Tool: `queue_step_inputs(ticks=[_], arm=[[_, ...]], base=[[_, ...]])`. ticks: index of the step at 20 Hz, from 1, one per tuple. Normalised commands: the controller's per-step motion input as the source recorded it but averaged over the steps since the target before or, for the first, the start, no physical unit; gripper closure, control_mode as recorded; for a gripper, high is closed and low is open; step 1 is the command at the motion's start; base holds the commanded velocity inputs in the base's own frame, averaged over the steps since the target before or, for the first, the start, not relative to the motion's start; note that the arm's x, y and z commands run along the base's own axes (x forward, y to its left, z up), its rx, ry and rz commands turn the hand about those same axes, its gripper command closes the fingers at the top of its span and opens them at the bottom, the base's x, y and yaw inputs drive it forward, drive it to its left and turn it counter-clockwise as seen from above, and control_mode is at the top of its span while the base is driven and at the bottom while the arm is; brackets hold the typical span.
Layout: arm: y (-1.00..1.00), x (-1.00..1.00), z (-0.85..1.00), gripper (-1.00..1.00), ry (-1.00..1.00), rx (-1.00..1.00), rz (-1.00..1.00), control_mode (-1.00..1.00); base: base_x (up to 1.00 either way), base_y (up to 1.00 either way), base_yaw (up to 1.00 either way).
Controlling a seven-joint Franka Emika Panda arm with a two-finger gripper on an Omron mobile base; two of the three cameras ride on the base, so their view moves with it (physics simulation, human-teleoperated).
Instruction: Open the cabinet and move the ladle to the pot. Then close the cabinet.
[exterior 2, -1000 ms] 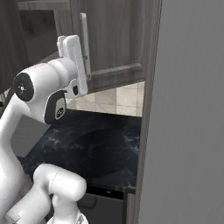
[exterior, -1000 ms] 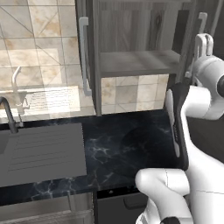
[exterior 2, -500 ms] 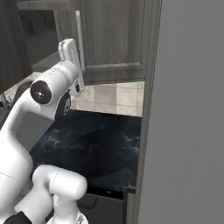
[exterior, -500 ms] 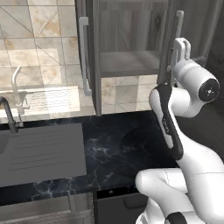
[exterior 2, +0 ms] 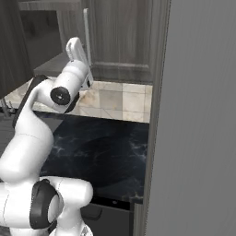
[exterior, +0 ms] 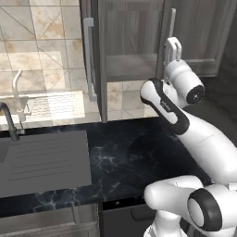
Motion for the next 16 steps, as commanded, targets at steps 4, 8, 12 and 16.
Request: queue_step_inputs(ticks=[4,8,12,16], arm=[[0.00,1.00,0.00,-1.00,-0.07,-0.09,0.00,-1.00],[0.00,1.00,0.00,-1.00,-0.06,-0.09,0.00,-1.00],[0.00,0.40,0.00,-1.00,0.02,-0.03,0.02,-1.00],[0.01,-0.44,0.12,-1.00,-0.02,0.00,-0.04,-1.00]], base=[[0.00,0.00,0.00],[0.00,0.00,0.00],[0.00,0.00,0.00],[0.00,0.00,0.00]])
